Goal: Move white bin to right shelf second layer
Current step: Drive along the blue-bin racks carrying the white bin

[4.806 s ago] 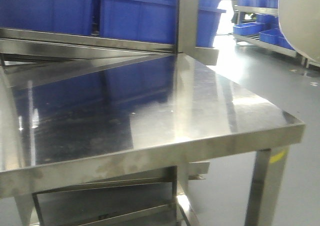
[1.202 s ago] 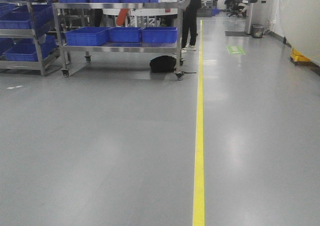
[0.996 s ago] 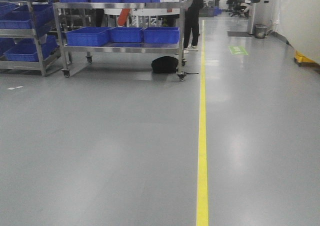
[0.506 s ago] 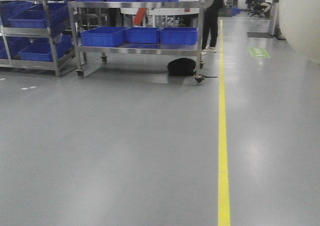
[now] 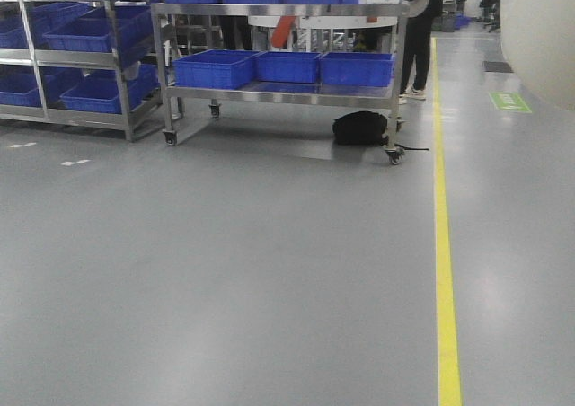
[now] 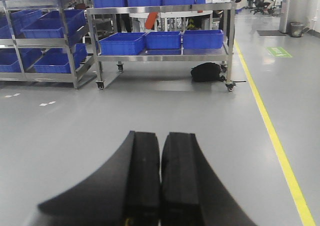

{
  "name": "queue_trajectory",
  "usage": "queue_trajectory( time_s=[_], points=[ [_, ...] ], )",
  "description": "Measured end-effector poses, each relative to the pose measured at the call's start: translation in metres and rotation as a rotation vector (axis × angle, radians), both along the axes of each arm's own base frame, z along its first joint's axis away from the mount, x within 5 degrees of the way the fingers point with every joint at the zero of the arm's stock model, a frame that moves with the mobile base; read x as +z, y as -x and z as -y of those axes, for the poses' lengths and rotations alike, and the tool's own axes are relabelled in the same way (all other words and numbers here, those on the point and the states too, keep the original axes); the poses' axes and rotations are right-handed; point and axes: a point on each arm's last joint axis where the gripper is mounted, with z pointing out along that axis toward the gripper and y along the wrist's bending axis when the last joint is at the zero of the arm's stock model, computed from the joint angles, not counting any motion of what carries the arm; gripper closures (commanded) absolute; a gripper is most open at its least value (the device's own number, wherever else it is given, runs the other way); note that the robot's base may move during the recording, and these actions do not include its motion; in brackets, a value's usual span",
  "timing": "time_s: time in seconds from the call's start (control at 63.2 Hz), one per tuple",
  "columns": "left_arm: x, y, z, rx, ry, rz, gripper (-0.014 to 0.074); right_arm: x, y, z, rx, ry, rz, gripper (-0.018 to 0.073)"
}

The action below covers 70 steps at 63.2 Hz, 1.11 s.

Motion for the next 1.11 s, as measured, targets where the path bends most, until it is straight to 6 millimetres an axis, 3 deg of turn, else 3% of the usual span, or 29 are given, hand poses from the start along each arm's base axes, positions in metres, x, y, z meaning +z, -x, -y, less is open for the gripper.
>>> queue_trajectory(
  time_s=[1.107],
  points=[
    [0.0000,0.0000,0.0000,0.000,0.000,0.000,0.0512,0.0000,0.0000,0.0000,0.000,0.000,0.000,0.0502]
  ],
)
